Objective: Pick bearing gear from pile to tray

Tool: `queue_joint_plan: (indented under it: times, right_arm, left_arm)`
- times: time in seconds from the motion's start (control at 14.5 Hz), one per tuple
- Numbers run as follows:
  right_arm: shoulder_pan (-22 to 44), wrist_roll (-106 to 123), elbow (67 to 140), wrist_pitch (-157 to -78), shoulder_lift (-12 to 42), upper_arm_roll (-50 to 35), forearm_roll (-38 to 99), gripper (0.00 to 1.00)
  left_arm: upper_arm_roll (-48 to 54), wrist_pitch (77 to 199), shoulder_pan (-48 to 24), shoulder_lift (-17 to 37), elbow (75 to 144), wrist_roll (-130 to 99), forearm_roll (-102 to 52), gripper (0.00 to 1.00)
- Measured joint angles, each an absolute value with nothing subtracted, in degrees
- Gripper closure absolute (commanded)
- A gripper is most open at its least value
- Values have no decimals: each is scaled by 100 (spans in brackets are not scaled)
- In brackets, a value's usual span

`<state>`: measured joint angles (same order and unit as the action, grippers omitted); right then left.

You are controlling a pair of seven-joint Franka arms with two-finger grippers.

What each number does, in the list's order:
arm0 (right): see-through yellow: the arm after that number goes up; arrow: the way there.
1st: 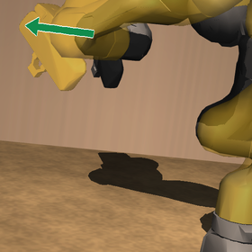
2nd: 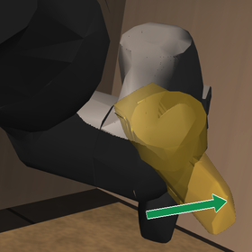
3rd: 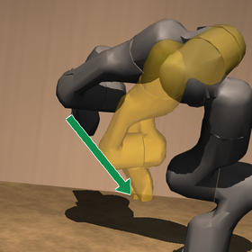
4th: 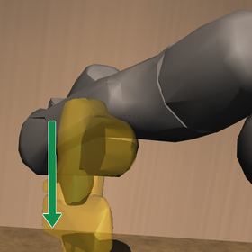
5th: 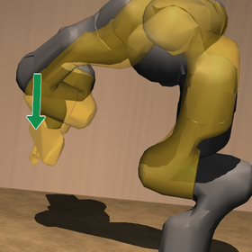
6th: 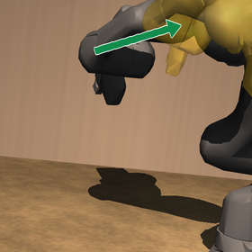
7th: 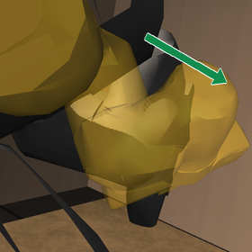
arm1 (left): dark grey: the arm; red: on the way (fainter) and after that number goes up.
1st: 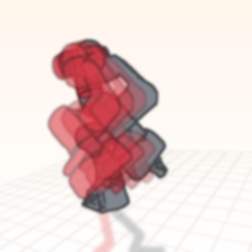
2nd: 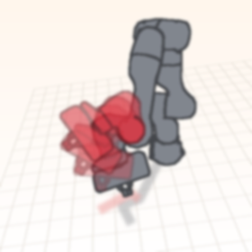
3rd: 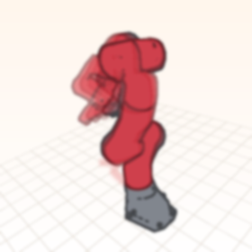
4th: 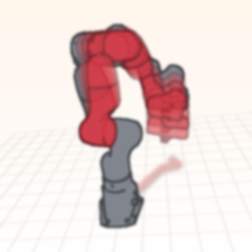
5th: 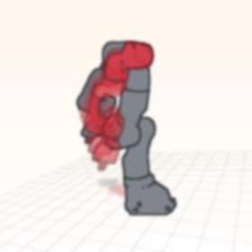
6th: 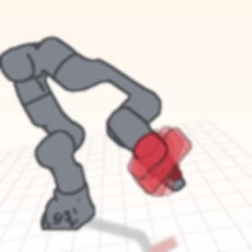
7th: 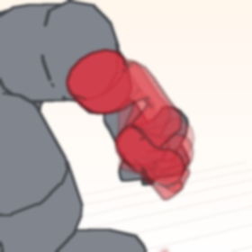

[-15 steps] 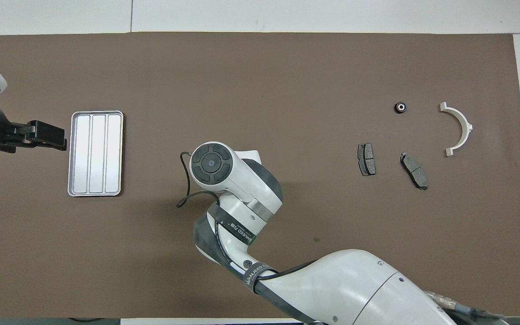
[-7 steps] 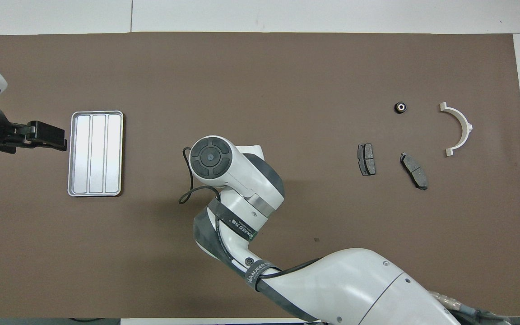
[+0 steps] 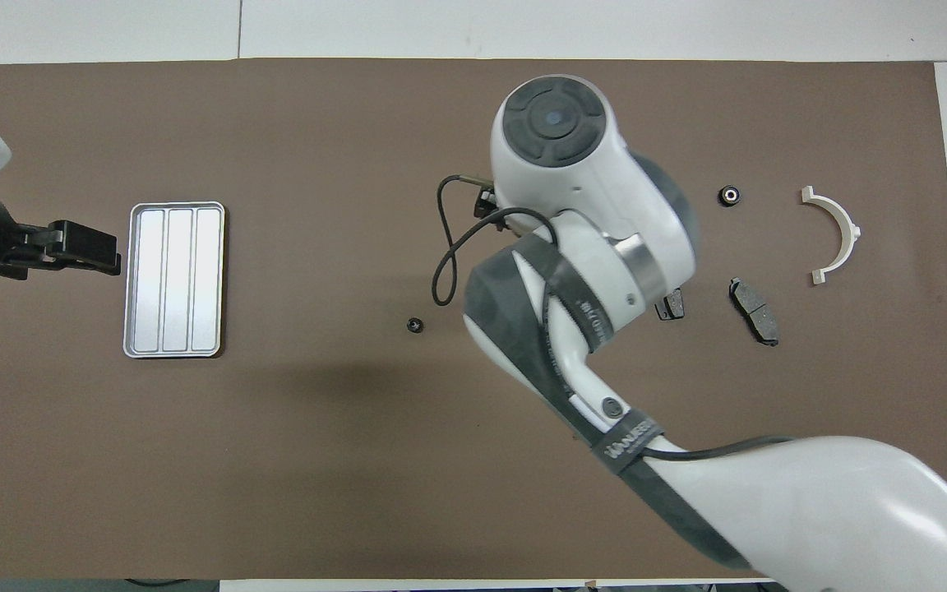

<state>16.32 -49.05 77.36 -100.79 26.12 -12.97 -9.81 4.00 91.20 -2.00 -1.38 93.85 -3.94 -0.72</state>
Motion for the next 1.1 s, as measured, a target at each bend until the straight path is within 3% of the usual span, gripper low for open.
queue_joint_plan:
  times: [0.28,0.48,1.1]
  right_arm:
    - [343,-2017,7739,-9770,2285,-1294,-937,0]
    - [-489,-870,7807,-9772,2305,-1293,-904,0]
    - [-1019,-770,8698,-11354,2882,-1285,-910,0]
  left_arm:
    - [449,9223,-249,-143,9453,-581,-85,0]
    - [477,9737,-842,16,9655,-1842,-101,0]
    - [498,11882,-2742,1777,10098,-4834,157,0]
